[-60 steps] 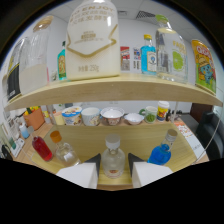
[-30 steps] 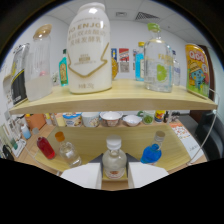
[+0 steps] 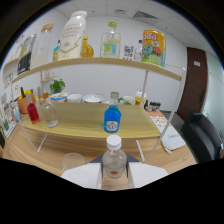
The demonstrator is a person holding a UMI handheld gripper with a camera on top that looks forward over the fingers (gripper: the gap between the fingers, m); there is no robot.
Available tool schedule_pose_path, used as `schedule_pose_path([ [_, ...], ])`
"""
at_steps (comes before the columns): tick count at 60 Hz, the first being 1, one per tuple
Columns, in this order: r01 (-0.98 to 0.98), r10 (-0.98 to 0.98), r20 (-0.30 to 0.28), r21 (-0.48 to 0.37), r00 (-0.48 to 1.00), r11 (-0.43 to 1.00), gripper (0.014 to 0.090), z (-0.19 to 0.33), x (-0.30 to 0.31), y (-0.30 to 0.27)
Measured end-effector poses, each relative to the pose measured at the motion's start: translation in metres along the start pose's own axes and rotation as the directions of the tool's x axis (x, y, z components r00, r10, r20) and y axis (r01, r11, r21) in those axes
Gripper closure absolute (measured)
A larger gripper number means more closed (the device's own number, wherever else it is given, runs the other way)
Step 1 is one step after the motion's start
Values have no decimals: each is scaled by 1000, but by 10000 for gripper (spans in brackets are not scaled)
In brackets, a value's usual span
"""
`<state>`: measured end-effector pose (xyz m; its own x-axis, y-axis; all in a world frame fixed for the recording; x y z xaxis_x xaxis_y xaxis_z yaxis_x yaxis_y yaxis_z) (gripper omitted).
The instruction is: Make me a cup of Mojito.
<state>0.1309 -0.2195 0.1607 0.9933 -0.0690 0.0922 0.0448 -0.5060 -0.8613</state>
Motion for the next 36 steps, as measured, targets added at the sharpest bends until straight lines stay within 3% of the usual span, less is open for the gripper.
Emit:
schedule_pose_path([
  [9,128,-129,-43,-26,991,991,702,9,5,17],
  [17,408,-406,-123,-11,906,913,703,11,13,6],
  [26,764,-745,-240,-22,622,645,703,10,15,-21],
  [36,953,-912,-314,-60,263,295,701,5,4,-42],
])
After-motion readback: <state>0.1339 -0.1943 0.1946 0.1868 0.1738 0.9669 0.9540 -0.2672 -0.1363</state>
